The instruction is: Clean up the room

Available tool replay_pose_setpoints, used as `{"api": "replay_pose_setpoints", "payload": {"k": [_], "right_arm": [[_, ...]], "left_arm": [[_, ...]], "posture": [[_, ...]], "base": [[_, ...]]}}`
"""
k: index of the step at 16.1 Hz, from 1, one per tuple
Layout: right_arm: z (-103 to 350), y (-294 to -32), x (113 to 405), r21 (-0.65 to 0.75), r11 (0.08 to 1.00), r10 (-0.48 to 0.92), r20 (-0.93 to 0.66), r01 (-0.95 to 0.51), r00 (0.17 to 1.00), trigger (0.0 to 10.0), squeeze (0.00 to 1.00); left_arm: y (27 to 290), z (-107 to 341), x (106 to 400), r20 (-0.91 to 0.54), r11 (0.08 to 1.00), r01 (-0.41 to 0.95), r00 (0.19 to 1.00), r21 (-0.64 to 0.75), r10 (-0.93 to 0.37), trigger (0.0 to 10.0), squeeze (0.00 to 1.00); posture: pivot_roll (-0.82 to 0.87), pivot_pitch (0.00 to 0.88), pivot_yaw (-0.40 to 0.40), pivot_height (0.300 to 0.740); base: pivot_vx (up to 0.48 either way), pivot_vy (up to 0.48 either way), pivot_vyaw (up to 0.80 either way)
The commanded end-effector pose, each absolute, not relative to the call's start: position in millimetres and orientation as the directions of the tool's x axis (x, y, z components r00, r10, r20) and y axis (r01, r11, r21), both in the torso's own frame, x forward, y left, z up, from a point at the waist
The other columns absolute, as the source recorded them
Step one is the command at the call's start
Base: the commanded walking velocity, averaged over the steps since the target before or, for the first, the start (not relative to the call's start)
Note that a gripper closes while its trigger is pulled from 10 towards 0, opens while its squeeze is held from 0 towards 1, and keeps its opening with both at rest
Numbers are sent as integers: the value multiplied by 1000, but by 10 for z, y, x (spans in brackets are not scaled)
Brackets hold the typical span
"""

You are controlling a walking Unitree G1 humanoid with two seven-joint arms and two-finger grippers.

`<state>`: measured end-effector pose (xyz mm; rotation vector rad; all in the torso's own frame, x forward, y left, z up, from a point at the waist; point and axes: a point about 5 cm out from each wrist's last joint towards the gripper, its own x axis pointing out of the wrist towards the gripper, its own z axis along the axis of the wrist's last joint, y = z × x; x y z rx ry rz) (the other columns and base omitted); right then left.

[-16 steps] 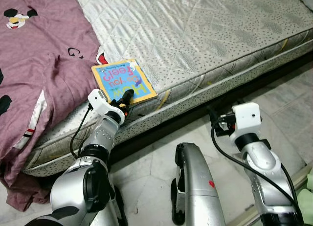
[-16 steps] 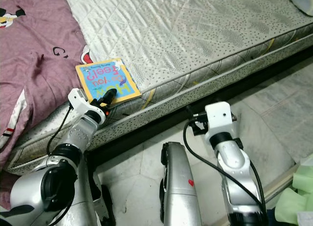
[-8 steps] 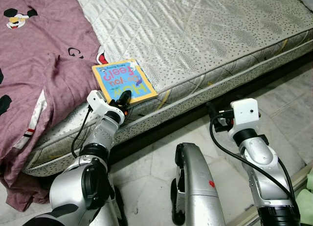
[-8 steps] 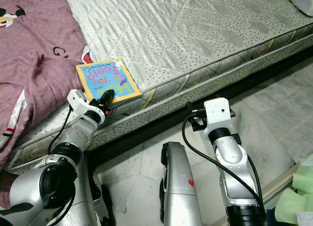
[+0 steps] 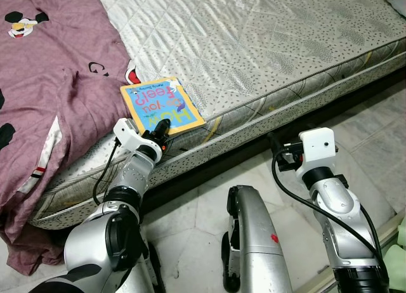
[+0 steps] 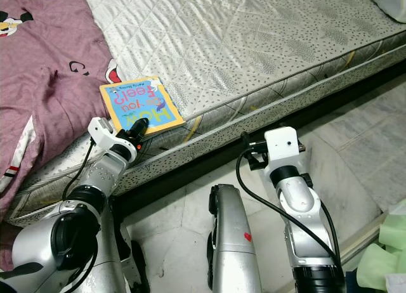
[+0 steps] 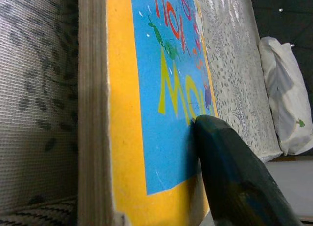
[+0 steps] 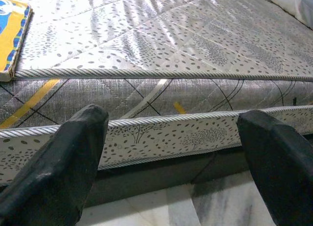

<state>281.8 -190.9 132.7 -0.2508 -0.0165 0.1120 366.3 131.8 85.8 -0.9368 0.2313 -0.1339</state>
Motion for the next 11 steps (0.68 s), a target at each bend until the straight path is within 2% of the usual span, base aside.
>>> {"api": "replay_pose_setpoints", "payload": {"k": [1, 2, 3, 8, 9, 10, 11], "right_arm": [[1301, -1899, 2822, -244, 963, 116, -3, -113, 993, 10000, 0], [1320, -1726, 3021, -216, 964, 162, 26, -153, 986, 10000, 0], [1339, -1642, 3109, -205, 964, 183, 42, -170, 982, 10000, 0], [1374, -1551, 3217, -190, 967, 187, 72, -170, 980, 10000, 0], [1377, -1516, 3255, -188, 966, 197, 82, -179, 977, 10000, 0], [1377, -1476, 3304, -183, 965, 204, 90, -185, 975, 10000, 0], [1383, -1448, 3336, -177, 966, 206, 98, -186, 974, 10000, 0]], "left_arm": [[1320, 853, 3664, -143, 586, 15, 964, -810, -223, 0, 0], [1550, 923, 3712, -150, 603, -44, 981, -797, -125, 0, 0], [1658, 978, 3739, -144, 615, -64, 986, -786, -81, 0, 0], [1799, 1172, 3825, -108, 709, -64, 994, -702, -17, 0, 0], [1829, 1210, 3837, -101, 762, -58, 995, -645, -10, 0, 0], [1856, 1273, 3853, -87, 861, -36, 996, -507, -10, 0, 0], [1872, 1328, 3865, -69, 923, -16, 998, -385, -11, 0, 0]], "posture": [[-172, 164, -17, 505], [-118, 90, -20, 505], [-114, 83, -16, 505], [-90, 16, -9, 505], [-77, 4, -8, 505], [-64, 0, -3, 505], [-57, 0, 1, 505]], "base": [[0, 0, 0], [0, 0, 0], [0, 0, 0], [0, 0, 0], [0, 0, 0], [0, 0, 0], [0, 0, 0]]}}
